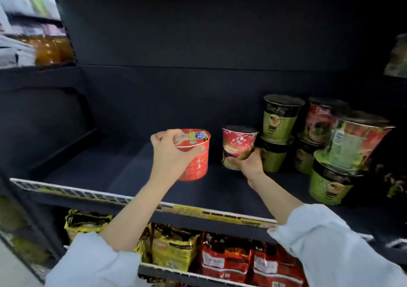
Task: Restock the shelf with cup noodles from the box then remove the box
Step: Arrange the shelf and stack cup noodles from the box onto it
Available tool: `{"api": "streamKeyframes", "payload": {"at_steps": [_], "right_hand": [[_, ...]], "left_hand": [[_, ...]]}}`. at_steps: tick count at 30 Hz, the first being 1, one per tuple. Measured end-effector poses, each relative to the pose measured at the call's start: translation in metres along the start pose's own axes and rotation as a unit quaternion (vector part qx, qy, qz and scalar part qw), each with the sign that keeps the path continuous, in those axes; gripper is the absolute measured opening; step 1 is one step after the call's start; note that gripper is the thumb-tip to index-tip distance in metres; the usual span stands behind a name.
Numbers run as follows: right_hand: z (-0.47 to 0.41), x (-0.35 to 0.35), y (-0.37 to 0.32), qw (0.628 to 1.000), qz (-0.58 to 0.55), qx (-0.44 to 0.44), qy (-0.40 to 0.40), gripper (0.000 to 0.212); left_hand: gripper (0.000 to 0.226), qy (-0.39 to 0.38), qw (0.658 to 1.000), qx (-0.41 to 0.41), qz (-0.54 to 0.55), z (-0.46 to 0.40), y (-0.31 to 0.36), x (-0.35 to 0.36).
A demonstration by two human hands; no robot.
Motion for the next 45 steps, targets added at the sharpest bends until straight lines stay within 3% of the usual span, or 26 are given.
{"api": "streamKeyframes", "payload": {"at_steps": [8, 15, 18, 22, 29, 32, 34, 37, 45], "right_hand": [[-0.046, 0.016, 0.021, 0.995, 0.100, 0.005, 0.024, 0.074], [-0.059, 0.024, 0.027, 0.982, 0.182, 0.052, -0.002, 0.084], [-0.059, 0.027, 0.032, 0.979, 0.188, 0.073, 0.008, 0.091], [-0.055, 0.030, 0.034, 0.981, 0.166, 0.096, 0.031, 0.084], [-0.056, 0.034, 0.036, 0.979, 0.142, 0.120, 0.086, 0.073], [-0.055, 0.035, 0.035, 0.977, 0.143, 0.125, 0.096, 0.072], [-0.052, 0.036, 0.032, 0.978, 0.136, 0.125, 0.100, 0.070], [-0.049, 0.038, 0.031, 0.978, 0.141, 0.122, 0.093, 0.061], [-0.020, 0.039, 0.018, 0.985, 0.108, 0.109, 0.075, 0.037]], "left_hand": [[0.068, -0.040, 0.999, -0.023, 0.009, -0.048, -0.029, 0.032], [0.067, -0.065, 0.997, -0.025, -0.024, -0.078, -0.055, 0.045], [0.068, -0.066, 0.996, -0.035, -0.050, -0.095, -0.074, 0.049], [0.078, -0.057, 0.995, -0.050, -0.068, -0.113, -0.099, 0.059], [0.096, -0.033, 0.991, -0.123, 0.027, -0.126, -0.145, 0.071], [0.079, -0.074, 0.981, -0.071, -0.166, -0.125, -0.146, 0.073], [0.081, -0.117, 0.962, -0.079, -0.232, -0.123, -0.149, 0.075], [0.080, -0.140, 0.947, -0.060, -0.284, -0.124, -0.146, 0.074], [0.042, -0.119, 0.923, 0.126, -0.344, -0.104, -0.083, 0.074]]}}
Point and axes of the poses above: each hand's wrist, its own z-axis away from the middle knuckle, its own x-axis out of the palm, y = z × x, the point moved 9 cm from there along -z, towards the middle knuckle, and after that the axes turned 3 degrees about x, right-handed, at the moved point
